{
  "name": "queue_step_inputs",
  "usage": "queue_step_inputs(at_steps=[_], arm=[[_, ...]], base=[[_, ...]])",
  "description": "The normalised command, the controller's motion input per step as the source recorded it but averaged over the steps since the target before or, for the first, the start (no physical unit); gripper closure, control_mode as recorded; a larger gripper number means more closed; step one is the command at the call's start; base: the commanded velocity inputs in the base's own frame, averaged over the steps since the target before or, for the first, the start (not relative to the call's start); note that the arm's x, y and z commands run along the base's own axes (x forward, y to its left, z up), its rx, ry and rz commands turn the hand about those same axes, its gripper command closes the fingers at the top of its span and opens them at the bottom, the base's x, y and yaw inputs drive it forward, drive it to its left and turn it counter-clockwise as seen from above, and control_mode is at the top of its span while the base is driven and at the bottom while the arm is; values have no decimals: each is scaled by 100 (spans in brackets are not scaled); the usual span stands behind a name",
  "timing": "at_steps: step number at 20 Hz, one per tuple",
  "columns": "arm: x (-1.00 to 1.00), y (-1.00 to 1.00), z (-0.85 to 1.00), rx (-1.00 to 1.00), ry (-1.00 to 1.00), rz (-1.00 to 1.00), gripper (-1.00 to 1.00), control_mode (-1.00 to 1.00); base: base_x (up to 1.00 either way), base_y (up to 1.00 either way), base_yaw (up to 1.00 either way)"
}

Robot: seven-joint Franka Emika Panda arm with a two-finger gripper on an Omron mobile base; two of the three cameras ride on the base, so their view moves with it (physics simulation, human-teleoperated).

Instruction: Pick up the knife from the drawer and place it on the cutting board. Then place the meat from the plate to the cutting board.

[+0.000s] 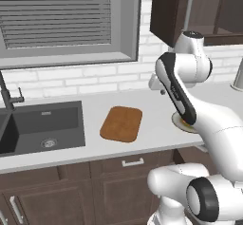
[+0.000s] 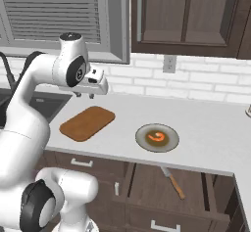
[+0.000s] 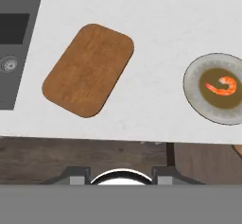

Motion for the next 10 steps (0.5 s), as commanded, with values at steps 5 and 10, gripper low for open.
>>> queue_step_inputs(at_steps=[5, 10], arm=[[-13, 0, -1, 0, -8, 0, -100, -100], [-7, 34, -4, 0, 1, -9, -100, -100]], base=[[0, 0, 0], [0, 0, 0]])
